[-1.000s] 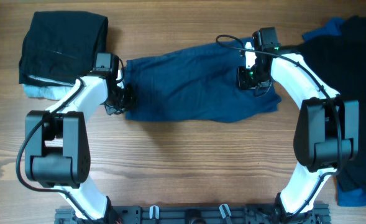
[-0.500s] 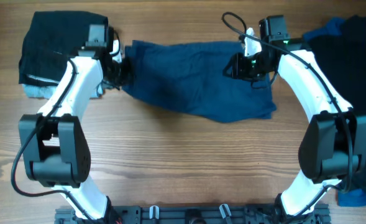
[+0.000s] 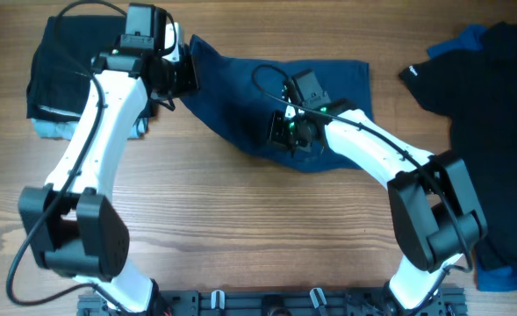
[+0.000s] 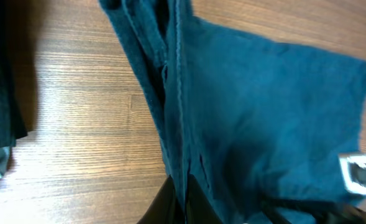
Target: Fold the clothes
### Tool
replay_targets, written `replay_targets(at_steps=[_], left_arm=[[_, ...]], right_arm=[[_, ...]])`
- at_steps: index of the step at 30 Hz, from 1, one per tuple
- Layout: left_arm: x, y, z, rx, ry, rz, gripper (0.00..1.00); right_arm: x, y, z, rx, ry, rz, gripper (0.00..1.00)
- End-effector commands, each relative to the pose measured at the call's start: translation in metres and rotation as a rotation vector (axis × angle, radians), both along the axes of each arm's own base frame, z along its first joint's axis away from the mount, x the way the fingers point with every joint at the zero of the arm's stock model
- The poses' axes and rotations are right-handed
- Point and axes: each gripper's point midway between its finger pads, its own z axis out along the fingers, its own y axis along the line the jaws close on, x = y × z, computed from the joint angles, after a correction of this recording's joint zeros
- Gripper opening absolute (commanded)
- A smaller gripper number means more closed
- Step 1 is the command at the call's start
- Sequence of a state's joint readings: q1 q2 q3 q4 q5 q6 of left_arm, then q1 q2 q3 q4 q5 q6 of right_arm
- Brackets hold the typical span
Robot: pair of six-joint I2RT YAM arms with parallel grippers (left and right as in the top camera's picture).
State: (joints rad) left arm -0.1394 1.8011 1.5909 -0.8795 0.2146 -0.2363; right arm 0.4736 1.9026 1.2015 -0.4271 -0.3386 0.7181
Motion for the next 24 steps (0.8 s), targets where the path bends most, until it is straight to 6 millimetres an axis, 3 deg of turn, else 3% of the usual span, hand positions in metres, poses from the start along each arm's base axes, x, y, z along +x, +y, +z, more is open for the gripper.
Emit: replay_targets(at_steps=[1,7,12,18,21,24], left_arm=[[-0.001,-0.001,0.049,0.0,-0.124,-0.024,0.04],[-0.01,-0.023,0.052,-0.002,-0.126,-0.079,0.05],[-0.012,-0.026,0.051,-0.001,-0.118,-0.085,0.06],[-0.013,-0.026,0.051,0.0,-0.116,-0.086,0.06],[-0.012,-0.021,0.049,0.026,-0.116,-0.071,0.06],[-0.007,0.008,0.045,0.165,-0.123,0.024,0.08]], right_arm=[[0.001,0.0,-0.01,0.016,-0.029,-0.047,0.04],[-0.003,0.013,-0.018,0.038,-0.039,-0.029,0.04],[-0.005,0.028,-0.018,0.051,-0.06,-0.023,0.04],[-0.025,0.047,-0.055,0.038,0.024,-0.007,0.04],[-0.039,0.057,-0.072,0.019,0.05,0.031,0.04],[-0.04,0.058,-0.071,0.024,0.05,0.034,0.04]])
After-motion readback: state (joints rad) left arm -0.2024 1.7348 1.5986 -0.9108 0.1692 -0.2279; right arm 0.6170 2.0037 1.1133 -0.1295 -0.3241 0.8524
